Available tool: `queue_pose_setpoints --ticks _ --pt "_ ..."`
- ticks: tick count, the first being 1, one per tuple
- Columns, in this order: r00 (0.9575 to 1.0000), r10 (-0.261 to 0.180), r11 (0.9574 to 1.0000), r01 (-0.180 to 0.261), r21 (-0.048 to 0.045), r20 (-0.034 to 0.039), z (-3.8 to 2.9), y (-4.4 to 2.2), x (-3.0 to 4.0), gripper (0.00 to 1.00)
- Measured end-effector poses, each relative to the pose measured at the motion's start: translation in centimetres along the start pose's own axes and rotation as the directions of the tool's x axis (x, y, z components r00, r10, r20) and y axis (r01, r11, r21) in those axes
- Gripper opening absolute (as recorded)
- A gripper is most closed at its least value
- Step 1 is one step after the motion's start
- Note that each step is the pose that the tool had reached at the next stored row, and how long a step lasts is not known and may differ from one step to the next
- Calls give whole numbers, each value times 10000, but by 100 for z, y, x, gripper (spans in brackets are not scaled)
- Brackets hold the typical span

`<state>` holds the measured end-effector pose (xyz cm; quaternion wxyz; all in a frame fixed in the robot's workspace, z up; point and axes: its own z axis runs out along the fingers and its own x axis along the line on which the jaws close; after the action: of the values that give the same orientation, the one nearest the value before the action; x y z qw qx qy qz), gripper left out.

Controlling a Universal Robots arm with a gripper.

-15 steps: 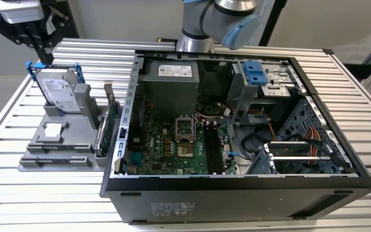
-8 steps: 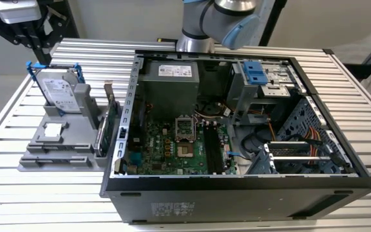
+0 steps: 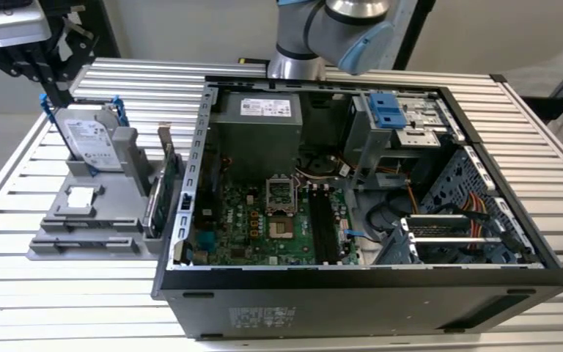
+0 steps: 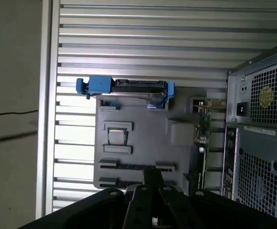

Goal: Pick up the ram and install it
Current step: 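Reach for the ram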

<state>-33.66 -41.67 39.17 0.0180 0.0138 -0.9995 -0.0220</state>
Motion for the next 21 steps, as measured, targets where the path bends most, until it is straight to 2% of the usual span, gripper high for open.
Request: queue_pose_setpoints --ticks 6,12,21 --pt "9999 -7 10000 7 4 152 3 -76 50 0" --pt "9999 -6 10000 6 5 155 1 -162 76 0" --pt "9998 73 10000 -73 1 159 0 -391 96 0"
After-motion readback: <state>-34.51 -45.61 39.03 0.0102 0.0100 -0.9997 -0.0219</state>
